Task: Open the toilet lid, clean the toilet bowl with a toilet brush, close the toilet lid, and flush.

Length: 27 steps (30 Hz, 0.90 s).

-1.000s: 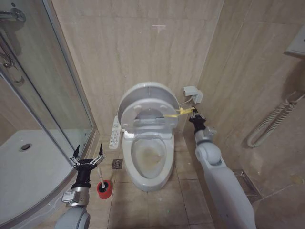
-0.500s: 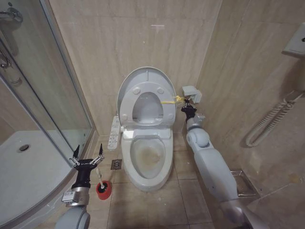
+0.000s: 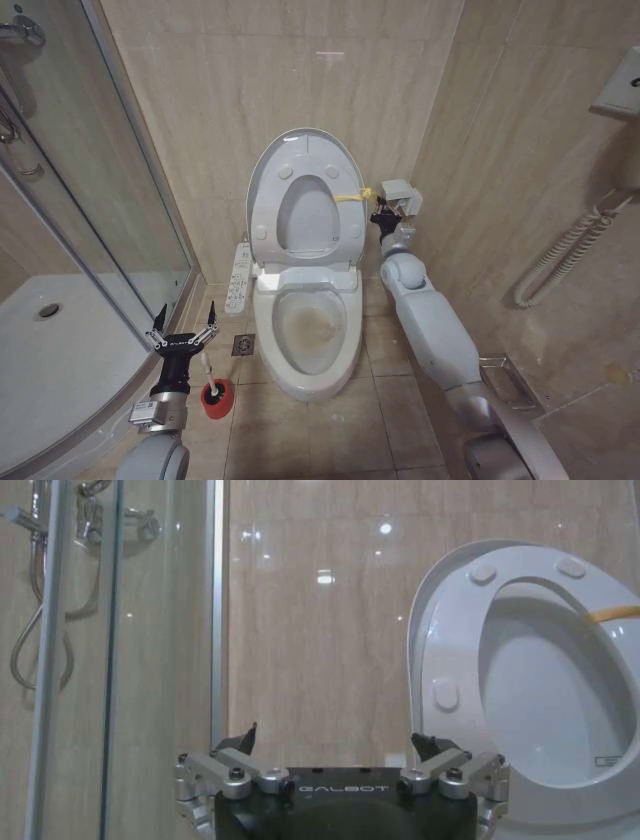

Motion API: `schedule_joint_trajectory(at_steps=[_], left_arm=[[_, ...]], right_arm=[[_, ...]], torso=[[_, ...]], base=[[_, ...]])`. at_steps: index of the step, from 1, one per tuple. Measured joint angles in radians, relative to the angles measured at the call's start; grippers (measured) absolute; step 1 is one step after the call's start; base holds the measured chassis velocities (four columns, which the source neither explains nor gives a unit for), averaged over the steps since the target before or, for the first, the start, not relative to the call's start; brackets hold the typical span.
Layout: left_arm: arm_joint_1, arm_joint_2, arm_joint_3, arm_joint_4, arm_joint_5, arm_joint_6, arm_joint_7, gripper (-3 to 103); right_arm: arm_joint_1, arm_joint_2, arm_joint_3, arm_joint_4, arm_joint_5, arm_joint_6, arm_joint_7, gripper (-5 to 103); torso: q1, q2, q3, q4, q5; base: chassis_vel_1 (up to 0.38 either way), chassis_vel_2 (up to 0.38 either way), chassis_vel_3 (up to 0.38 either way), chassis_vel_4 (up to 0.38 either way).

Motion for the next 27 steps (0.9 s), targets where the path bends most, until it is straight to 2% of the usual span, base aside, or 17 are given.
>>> schedule_joint_trajectory(at_steps=[16, 27], left_arm=[[0.0, 0.0, 0.0, 0.0, 0.0, 0.0, 0.0, 100], [0.0, 0.0, 0.0, 0.0, 0.0, 0.0, 0.0, 100]], right_arm=[[0.091, 0.028, -0.028, -0.082, -0.023, 0.012, -0.001, 1], [0.037, -0.014, -0.015, -0.013, -0.021, 0.007, 0.005, 1]], torso=[[0.0, 0.0, 0.0, 0.0002, -0.0001], [0.0, 0.0, 0.0, 0.0003, 0.0]], base=[[0.0, 0.0, 0.0, 0.0], [0.0, 0.0, 0.0, 0.0]])
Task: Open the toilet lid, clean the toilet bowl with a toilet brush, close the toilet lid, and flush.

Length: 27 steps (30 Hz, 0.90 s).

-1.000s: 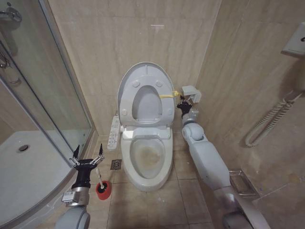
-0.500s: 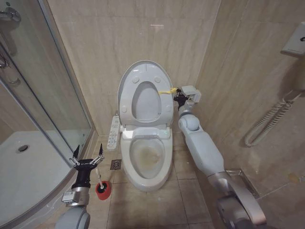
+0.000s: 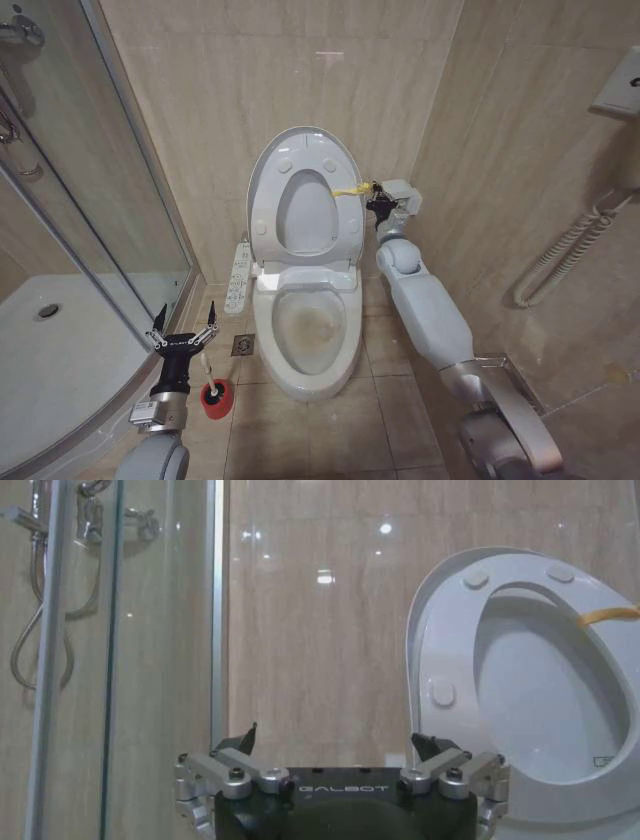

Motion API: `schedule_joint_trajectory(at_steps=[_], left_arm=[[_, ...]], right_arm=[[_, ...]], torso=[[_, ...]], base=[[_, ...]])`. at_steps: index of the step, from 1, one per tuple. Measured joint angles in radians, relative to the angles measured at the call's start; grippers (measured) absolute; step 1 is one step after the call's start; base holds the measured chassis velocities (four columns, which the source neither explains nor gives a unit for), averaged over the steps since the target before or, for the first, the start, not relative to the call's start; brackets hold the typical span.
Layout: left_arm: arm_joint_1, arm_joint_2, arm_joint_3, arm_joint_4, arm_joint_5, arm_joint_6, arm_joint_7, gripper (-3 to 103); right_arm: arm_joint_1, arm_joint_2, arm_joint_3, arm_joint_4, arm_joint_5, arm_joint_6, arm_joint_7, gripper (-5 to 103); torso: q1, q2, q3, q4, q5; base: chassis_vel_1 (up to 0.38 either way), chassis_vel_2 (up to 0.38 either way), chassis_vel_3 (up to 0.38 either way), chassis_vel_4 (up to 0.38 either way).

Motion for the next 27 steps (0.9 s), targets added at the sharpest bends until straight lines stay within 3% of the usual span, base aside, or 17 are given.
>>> schedule_joint_trajectory(at_steps=[14, 15, 21, 22, 27], left_arm=[[0.0, 0.0, 0.0, 0.0, 0.0, 0.0, 0.0, 100], [0.0, 0.0, 0.0, 0.0, 0.0, 0.0, 0.0, 100], [0.0, 0.0, 0.0, 0.0, 0.0, 0.0, 0.0, 100], [0.0, 0.0, 0.0, 0.0, 0.0, 0.0, 0.0, 100], [0.0, 0.0, 0.0, 0.0, 0.0, 0.0, 0.0, 100]], right_arm=[[-0.111, -0.038, 0.004, 0.133, 0.033, -0.039, 0.014, 1], [-0.112, -0.038, 0.003, 0.136, 0.033, -0.041, 0.015, 19], [-0.122, -0.037, 0.001, 0.162, 0.033, -0.048, 0.022, 19], [-0.125, -0.038, 0.001, 0.169, 0.033, -0.05, 0.023, 45], [-0.139, -0.046, 0.004, 0.191, 0.037, -0.056, 0.029, 45]], torso=[[0.0, 0.0, 0.0, -0.0004, 0.0], [0.0, 0.0, 0.0, -0.0004, 0.0], [0.0, 0.0, 0.0, -0.0001, 0.0], [0.0, 0.0, 0.0, -0.0001, 0.0], [0.0, 0.0, 0.0, -0.0001, 0.0]], base=[[0.0, 0.0, 0.0, 0.0], [0.0, 0.0, 0.0, 0.0], [0.0, 0.0, 0.0, 0.0], [0.0, 0.0, 0.0, 0.0], [0.0, 0.0, 0.0, 0.0]])
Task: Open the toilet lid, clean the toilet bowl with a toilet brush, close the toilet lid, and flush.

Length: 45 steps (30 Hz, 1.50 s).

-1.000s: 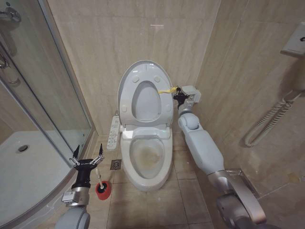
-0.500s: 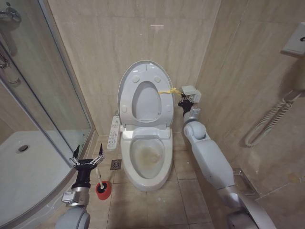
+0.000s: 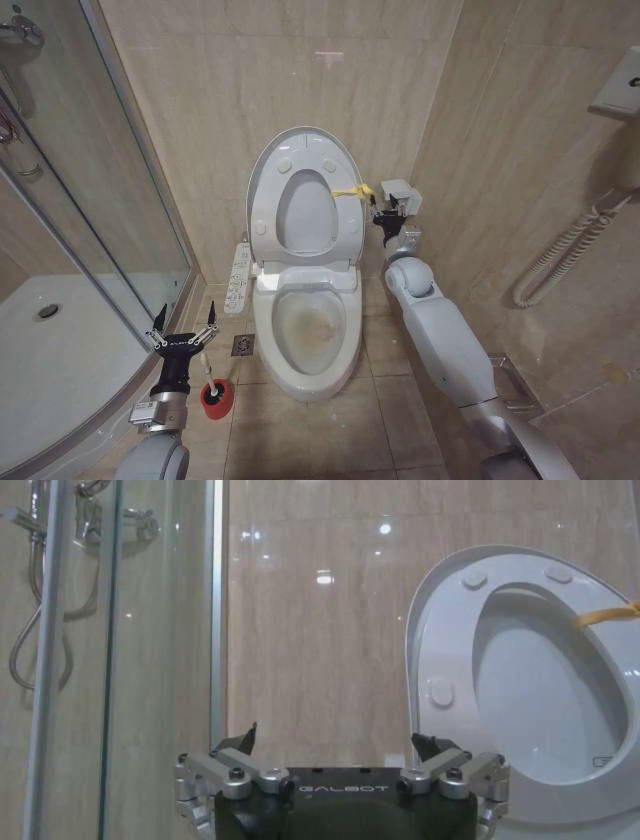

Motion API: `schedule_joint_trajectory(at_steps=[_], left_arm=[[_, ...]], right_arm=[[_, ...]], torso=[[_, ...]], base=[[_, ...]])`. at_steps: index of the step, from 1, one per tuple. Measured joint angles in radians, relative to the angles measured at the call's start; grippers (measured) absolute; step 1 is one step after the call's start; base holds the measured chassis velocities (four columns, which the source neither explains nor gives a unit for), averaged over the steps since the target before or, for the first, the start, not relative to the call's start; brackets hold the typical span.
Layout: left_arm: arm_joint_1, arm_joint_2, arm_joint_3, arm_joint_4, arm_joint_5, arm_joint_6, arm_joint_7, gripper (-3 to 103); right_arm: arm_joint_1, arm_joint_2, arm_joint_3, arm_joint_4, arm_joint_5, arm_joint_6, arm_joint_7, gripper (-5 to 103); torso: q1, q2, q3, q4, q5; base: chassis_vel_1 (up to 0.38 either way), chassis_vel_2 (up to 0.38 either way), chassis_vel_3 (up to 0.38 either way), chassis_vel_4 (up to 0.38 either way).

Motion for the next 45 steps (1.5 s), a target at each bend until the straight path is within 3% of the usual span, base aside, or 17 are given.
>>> schedule_joint_trajectory(at_steps=[2, 3, 9, 10, 31, 45], left_arm=[[0.0, 0.0, 0.0, 0.0, 0.0, 0.0, 0.0, 100], [0.0, 0.0, 0.0, 0.0, 0.0, 0.0, 0.0, 100], [0.0, 0.0, 0.0, 0.0, 0.0, 0.0, 0.0, 100], [0.0, 0.0, 0.0, 0.0, 0.0, 0.0, 0.0, 100], [0.0, 0.0, 0.0, 0.0, 0.0, 0.0, 0.0, 100], [0.0, 0.0, 0.0, 0.0, 0.0, 0.0, 0.0, 100]], right_arm=[[-0.003, -0.004, 0.001, 0.006, 0.002, -0.001, 0.001, 45], [-0.008, -0.01, 0.002, 0.016, 0.006, -0.004, 0.002, 73], [-0.024, -0.031, 0.009, 0.05, 0.017, -0.013, 0.004, 73], [-0.032, -0.037, 0.01, 0.06, 0.02, -0.016, 0.005, 97], [-0.2, -0.049, -0.017, 0.274, 0.074, -0.048, 0.006, 100], [-0.551, -0.002, 0.161, 0.452, -0.009, 0.003, -0.013, 100]], torso=[[0.0, 0.0, 0.0, 0.0001, 0.0], [0.0, 0.0, 0.0, 0.0001, -0.0001], [0.0, 0.0, 0.0, -0.0001, -0.0001], [0.0, 0.0, 0.0, 0.0, -0.0001], [0.0, 0.0, 0.0, 0.0003, -0.0001], [0.0, 0.0, 0.0, -0.0001, -0.0002]], base=[[0.0, 0.0, 0.0, 0.0], [0.0, 0.0, 0.0, 0.0], [0.0, 0.0, 0.0, 0.0], [0.0, 0.0, 0.0, 0.0], [0.0, 0.0, 0.0, 0.0], [0.0, 0.0, 0.0, 0.0]])
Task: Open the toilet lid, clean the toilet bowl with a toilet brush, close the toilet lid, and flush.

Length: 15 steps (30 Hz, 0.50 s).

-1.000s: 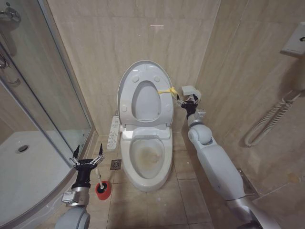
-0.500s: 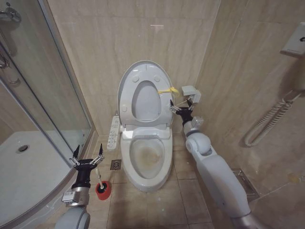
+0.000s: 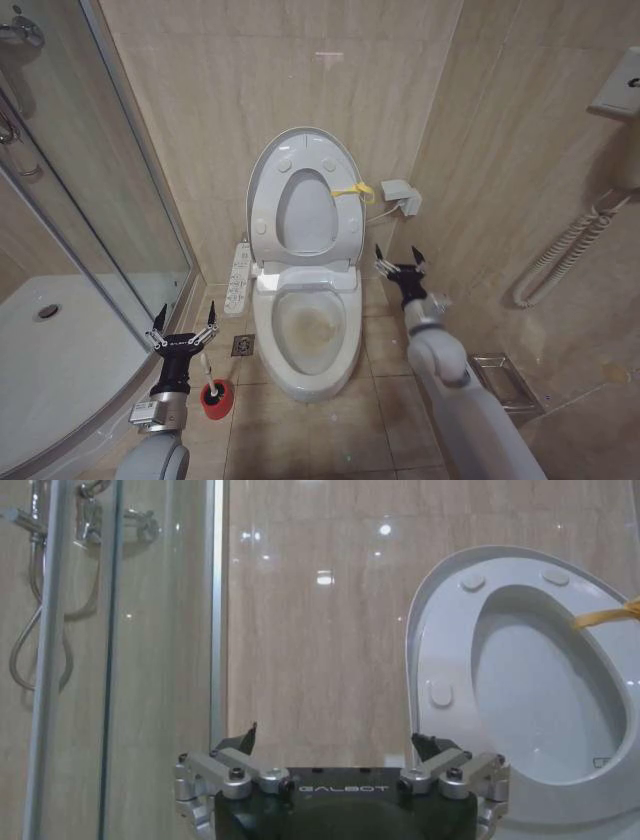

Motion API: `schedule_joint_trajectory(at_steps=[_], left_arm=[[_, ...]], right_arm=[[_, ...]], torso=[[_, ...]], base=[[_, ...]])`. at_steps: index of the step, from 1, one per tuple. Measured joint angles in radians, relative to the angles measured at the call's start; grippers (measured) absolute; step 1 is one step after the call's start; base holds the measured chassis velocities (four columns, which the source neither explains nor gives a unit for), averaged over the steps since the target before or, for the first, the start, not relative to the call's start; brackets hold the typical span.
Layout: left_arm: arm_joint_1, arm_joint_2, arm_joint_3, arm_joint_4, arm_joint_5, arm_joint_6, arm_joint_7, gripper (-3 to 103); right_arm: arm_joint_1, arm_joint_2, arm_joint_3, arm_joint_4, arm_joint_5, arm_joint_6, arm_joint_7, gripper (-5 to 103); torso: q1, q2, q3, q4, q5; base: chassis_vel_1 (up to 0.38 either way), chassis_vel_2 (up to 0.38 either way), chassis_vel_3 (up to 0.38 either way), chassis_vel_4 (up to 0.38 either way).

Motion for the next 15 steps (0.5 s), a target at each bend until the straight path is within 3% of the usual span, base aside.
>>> schedule_joint_trajectory(at_steps=[15], left_arm=[[0.0, 0.0, 0.0, 0.0, 0.0, 0.0, 0.0, 100]], right_arm=[[-0.219, 0.054, 0.099, 0.114, -0.061, 0.046, -0.043, 100]], torso=[[0.0, 0.0, 0.0, 0.0, 0.0]], base=[[0.0, 0.0, 0.0, 0.0]])
